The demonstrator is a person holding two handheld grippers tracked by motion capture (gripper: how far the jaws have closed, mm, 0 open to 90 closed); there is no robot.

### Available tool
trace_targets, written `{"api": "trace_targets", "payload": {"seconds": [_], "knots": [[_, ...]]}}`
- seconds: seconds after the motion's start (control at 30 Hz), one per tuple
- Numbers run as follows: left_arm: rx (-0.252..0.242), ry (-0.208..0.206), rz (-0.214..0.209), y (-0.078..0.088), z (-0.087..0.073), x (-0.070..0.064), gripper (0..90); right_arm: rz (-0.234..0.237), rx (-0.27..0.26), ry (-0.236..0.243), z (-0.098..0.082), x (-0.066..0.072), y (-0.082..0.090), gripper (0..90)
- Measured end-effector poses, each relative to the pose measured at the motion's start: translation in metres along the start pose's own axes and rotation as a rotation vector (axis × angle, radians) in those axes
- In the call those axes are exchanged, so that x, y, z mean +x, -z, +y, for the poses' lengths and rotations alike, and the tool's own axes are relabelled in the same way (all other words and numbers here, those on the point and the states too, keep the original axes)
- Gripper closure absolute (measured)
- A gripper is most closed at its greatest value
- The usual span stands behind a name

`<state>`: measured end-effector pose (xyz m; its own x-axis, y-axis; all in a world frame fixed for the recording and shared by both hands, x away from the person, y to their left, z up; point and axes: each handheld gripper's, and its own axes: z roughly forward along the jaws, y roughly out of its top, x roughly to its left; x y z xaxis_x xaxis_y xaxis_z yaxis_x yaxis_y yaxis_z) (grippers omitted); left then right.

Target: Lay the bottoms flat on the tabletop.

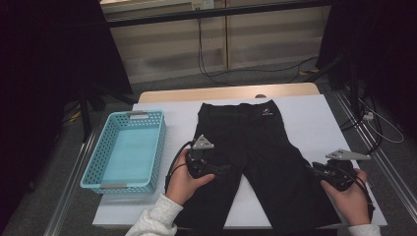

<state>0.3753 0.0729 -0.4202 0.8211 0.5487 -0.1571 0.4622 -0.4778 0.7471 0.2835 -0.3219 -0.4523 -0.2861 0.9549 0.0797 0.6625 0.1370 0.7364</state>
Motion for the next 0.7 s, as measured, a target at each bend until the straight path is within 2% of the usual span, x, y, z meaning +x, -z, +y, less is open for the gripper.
{"api": "trace_targets", "payload": {"seconds": [0.2,0.33,0.4,0.47,0.5,0.7], "knots": [[-0.003,-0.004,-0.007,0.0,0.002,-0.001,19.0,0.001,0.035,-0.022,-0.01,-0.001,0.004,68.7],[-0.004,-0.01,-0.001,0.0,0.003,0.0,19.0,0.008,0.051,-0.019,-0.012,0.001,0.005,70.1],[-0.004,-0.009,-0.002,0.0,0.003,0.0,19.0,0.0,0.05,-0.019,-0.013,0.002,0.006,78.8],[-0.006,-0.005,-0.002,0.0,0.003,0.001,19.0,0.038,0.056,-0.037,-0.014,0.002,0.006,84.5],[-0.003,-0.004,-0.001,0.001,0.003,0.001,19.0,0.038,0.056,-0.039,-0.014,0.003,0.006,87.1],[-0.005,-0.004,-0.008,0.002,0.004,0.001,18.8,0.073,0.068,-0.075,-0.016,0.004,0.008,88.4]]}}
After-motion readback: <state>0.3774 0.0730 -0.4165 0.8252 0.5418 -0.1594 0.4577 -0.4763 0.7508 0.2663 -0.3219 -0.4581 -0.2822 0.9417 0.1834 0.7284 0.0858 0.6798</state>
